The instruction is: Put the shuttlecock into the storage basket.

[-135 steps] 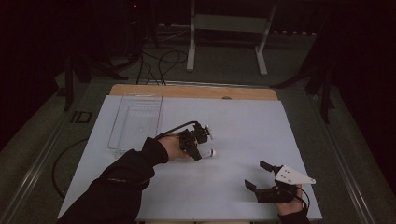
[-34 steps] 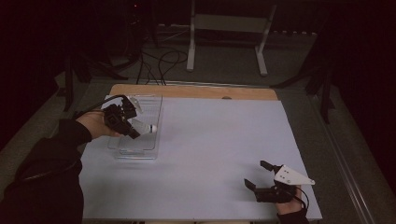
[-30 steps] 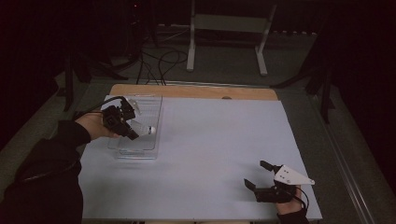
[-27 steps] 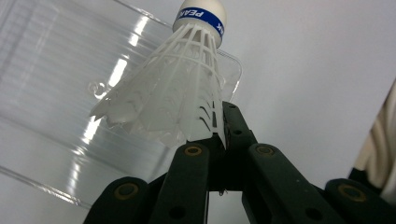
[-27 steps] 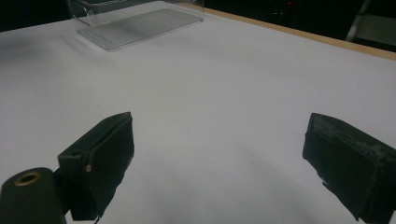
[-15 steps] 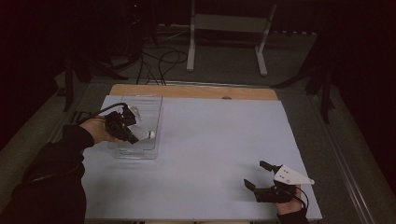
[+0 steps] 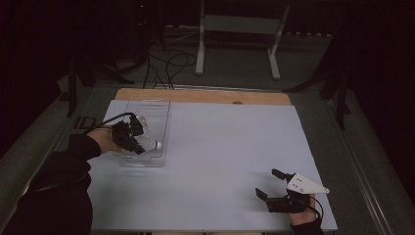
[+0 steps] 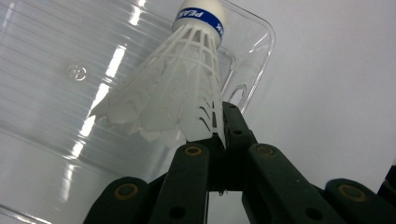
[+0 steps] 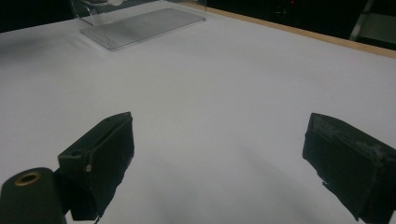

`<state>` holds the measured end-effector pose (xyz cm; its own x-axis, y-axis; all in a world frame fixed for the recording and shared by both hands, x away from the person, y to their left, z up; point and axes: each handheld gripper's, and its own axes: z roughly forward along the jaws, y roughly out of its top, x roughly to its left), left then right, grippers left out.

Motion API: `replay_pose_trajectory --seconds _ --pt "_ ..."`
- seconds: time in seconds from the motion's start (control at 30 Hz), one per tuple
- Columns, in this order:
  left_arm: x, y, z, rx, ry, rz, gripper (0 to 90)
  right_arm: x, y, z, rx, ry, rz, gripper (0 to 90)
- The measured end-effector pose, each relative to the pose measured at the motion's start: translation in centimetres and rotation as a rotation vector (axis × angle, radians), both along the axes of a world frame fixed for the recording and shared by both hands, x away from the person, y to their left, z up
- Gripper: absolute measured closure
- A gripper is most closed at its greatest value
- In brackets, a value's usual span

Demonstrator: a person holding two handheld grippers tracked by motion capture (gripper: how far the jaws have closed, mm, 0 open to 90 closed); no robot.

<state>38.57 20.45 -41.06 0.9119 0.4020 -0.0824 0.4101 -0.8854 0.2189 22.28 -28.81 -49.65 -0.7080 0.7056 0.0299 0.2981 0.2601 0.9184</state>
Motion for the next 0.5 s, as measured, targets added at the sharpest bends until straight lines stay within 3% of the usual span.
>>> replay_pose_trajectory --seconds 0.5 --pt "0.24 -0.23 -0.9 0.014 0.02 0.003 89.9 0.03 -0.01 -0.05 -0.004 0.001 -0.004 9.1"
